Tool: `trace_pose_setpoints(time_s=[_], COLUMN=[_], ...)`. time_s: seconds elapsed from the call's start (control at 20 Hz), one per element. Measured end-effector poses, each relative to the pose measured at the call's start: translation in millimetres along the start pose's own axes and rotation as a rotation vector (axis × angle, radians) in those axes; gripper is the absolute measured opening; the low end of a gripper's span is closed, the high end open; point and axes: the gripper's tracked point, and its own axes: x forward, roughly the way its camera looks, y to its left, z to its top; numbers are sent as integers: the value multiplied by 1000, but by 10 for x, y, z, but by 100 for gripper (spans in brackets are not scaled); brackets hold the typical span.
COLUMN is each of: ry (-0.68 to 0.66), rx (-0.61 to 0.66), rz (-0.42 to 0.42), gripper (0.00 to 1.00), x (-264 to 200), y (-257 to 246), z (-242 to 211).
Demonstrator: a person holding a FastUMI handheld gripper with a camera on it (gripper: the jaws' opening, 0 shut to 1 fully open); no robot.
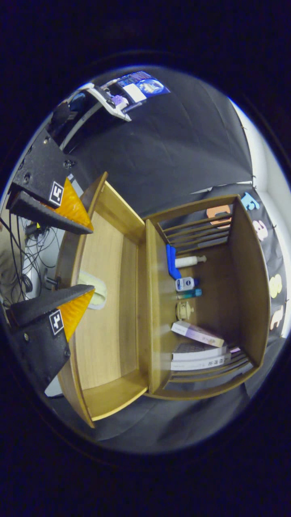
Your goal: Pull open the drawer, take out the items inside it, and place them on the countertop above the cabinet.
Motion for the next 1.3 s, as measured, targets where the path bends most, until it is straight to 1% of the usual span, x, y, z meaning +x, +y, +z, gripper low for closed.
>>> trace_pose_setpoints(time_s=[0.2,0.3,0.55,0.7,0.75,0.8,0.95,1.05,1.1,1.2,1.3], ry=[115,197,366,458,482,493,525,546,541,541,544], rx=[-19,-16,32,100,103,91,70,76,53,42,47], rz=[-48,-52,-81,-86,-100,-117,-168,-185,-203,-225,-234], gripper=[79,79,79,79,76,74,73,68,65,63,59], x=[303,470,821,1012,1058,1094,1185,1229,1248,1285,1282], y=[-189,-235,-329,-397,-434,-479,-600,-616,-663,-706,-717], z=[80,23,-107,-204,-237,-246,-287,-316,-299,-279,-287])
